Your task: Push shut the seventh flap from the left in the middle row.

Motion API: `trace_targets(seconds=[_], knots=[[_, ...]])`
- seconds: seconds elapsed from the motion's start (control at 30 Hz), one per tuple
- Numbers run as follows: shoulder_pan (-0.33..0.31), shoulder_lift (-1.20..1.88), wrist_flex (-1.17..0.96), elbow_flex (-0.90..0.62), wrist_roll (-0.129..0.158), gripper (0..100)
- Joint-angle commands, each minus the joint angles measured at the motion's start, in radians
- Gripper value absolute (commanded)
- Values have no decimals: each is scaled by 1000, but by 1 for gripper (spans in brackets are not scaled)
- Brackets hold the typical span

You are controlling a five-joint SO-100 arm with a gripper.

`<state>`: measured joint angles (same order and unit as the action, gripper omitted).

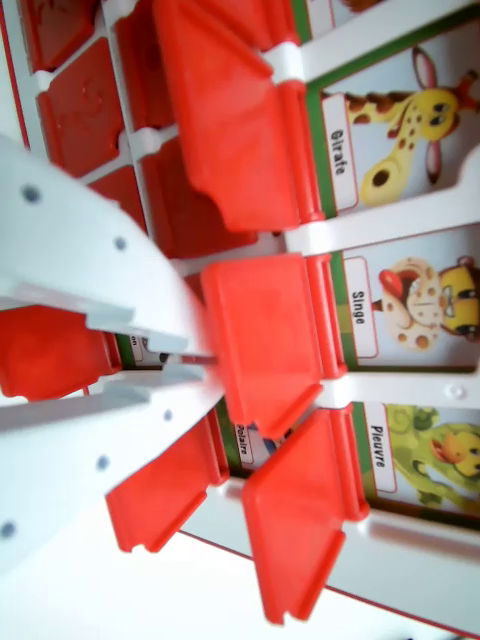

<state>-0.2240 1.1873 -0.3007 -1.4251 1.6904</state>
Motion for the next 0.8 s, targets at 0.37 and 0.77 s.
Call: trace_targets(seconds=[0.37, 0.77], knots=[[6, 848, -107, -572, 6, 0], [21, 1589, -321, -1003, 18, 0]])
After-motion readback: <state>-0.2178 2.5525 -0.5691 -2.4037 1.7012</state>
